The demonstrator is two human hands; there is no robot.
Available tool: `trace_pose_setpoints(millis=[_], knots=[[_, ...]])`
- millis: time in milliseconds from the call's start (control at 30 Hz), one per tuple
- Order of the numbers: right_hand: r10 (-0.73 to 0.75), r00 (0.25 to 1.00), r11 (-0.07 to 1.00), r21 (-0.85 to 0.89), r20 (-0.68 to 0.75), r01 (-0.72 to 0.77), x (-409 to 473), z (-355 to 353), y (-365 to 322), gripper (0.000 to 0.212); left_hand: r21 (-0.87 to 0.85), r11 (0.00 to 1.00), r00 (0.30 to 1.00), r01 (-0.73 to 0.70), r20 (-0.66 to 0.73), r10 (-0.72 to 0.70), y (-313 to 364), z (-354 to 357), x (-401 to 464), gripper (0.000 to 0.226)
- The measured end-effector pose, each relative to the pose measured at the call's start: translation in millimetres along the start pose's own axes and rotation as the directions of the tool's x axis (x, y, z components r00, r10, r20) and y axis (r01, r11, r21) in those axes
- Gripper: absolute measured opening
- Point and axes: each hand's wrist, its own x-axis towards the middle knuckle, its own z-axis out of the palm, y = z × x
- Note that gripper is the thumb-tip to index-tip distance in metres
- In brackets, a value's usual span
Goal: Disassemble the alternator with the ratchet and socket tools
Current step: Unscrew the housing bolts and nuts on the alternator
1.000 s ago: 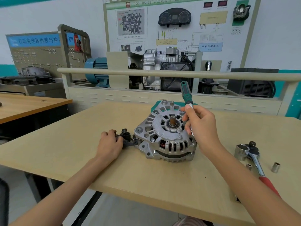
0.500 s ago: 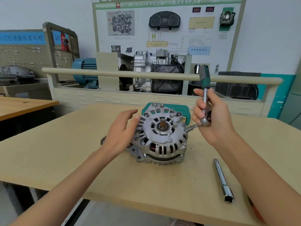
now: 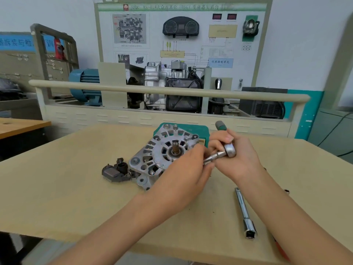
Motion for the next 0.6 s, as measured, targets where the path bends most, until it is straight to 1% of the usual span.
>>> trace_pose_setpoints(millis=[67, 100, 133, 167, 200, 233, 267, 300, 367, 400, 467, 533, 567, 600], knots=[[0.008, 0.999, 0.998, -0.055, -0.034, -0.010, -4, -3, 0, 0.035, 0.042, 0.999, 0.998, 0.028, 0.050, -0.030, 3, 1, 7, 0.015], [0.011, 0.998, 0.990, -0.138, -0.061, -0.019, -5, -3, -2, 0.035, 0.064, 0.998, 0.997, 0.014, 0.075, -0.019, 5, 1, 9, 0.016], [0.005, 0.995, 0.961, -0.273, -0.104, -0.034, -6, -4, -5, 0.037, 0.076, 0.997, 0.994, -0.002, 0.106, -0.006, 7, 2, 10, 0.017], [-0.017, 0.990, 0.887, -0.460, -0.143, -0.051, -9, -4, -7, 0.039, 0.076, 0.997, 0.990, -0.015, 0.141, 0.004, 9, 2, 10, 0.018], [-0.049, 0.984, 0.762, -0.643, -0.172, -0.075, -12, -4, -9, 0.039, 0.069, 0.997, 0.984, -0.026, 0.176, 0.014, 11, 3, 9, 0.019], [-0.088, 0.979, 0.633, -0.769, -0.185, -0.089, -14, -4, -10, 0.036, 0.057, 0.998, 0.979, -0.034, 0.205, 0.022, 13, 4, 8, 0.019], [-0.124, 0.976, 0.545, -0.834, -0.180, -0.085, -18, -1, -9, 0.032, 0.041, 0.999, 0.974, -0.030, 0.225, 0.020, 15, 5, 9, 0.020], [-0.171, 0.970, 0.497, -0.865, -0.174, -0.067, -21, 0, -9, 0.029, 0.009, 1.000, 0.974, -0.011, 0.228, 0.008, 16, 6, 9, 0.021], [-0.286, 0.948, 0.436, -0.900, -0.139, -0.001, -23, 2, -7, 0.030, -0.086, 0.996, 0.984, 0.028, 0.179, -0.013, 18, 6, 11, 0.023], [-0.342, 0.933, 0.384, -0.923, -0.110, 0.032, -23, 3, -7, 0.031, -0.121, 0.992, 0.991, 0.031, 0.136, -0.014, 18, 5, 13, 0.023], [-0.409, 0.913, 0.212, -0.972, 0.004, 0.100, -21, -1, -9, 0.030, -0.171, 0.985, 0.998, 0.038, 0.051, -0.030, 18, 4, 17, 0.024], [-0.373, 0.895, 0.010, -0.964, 0.243, 0.266, -24, -7, -10, 0.033, -0.230, 0.973, 0.999, 0.034, 0.003, -0.034, 19, 0, 21, 0.023], [-0.339, 0.871, -0.063, -0.933, 0.355, 0.355, -26, -11, -11, 0.034, -0.249, 0.969, 1.000, 0.013, -0.008, -0.016, 19, -2, 22, 0.023], [-0.319, 0.841, -0.108, -0.899, 0.437, 0.425, -29, -12, -11, 0.034, -0.257, 0.966, 1.000, -0.013, -0.011, 0.010, 20, -4, 22, 0.025]])
